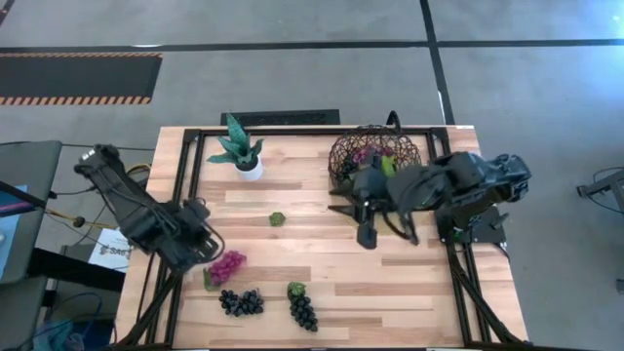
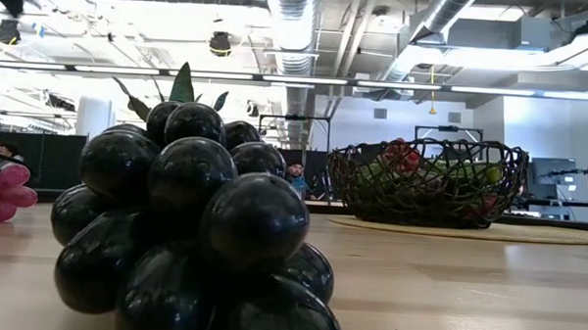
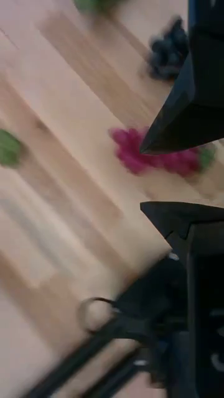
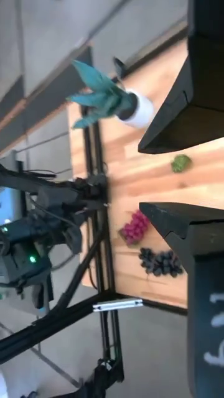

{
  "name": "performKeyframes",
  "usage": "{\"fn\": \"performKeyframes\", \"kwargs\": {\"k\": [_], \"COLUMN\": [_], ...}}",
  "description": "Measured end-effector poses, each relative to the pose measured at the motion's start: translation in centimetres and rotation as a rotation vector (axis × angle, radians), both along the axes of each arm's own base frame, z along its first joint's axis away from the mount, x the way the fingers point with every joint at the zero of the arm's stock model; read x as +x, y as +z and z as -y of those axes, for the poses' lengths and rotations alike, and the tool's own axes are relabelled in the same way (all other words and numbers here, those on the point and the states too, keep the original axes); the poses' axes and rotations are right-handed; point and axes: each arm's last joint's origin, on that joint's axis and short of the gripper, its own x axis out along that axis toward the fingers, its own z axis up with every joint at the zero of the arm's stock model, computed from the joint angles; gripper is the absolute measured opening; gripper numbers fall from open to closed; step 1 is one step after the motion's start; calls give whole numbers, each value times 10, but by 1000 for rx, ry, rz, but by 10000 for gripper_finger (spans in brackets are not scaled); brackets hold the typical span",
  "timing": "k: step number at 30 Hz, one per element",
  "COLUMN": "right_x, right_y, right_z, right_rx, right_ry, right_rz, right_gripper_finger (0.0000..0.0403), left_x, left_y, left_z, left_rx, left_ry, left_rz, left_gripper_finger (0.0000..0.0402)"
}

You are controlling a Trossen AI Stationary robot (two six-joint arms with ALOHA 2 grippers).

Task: Build produce basket
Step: Put the purple grapes into the black wire basket

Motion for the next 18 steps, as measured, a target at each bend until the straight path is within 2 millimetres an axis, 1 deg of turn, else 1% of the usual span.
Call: {"fn": "performKeyframes", "kwargs": {"k": [3, 8, 11, 15, 18], "right_x": [12, 34, 44, 45, 45], "right_y": [-13, -33, -43, -42, -42], "right_z": [-8, -20, -24, -23, -24], "right_rx": [51, 78, 71, 85, 92], "right_ry": [-25, -49, -62, -73, -80], "right_rz": [-42, -96, -121, -105, -102], "right_gripper_finger": [159, 168, 173, 177, 178], "left_x": [-7, -1, 2, 6, 11], "left_y": [-18, -39, -48, -58, -69], "left_z": [0, 11, 18, 25, 31], "left_rx": [-58, -163, -256, -318, -341], "left_ry": [2, -62, -110, -132, -154], "left_rz": [-39, -18, -53, -102, -127], "left_gripper_finger": [116, 116, 116, 116, 116]}}
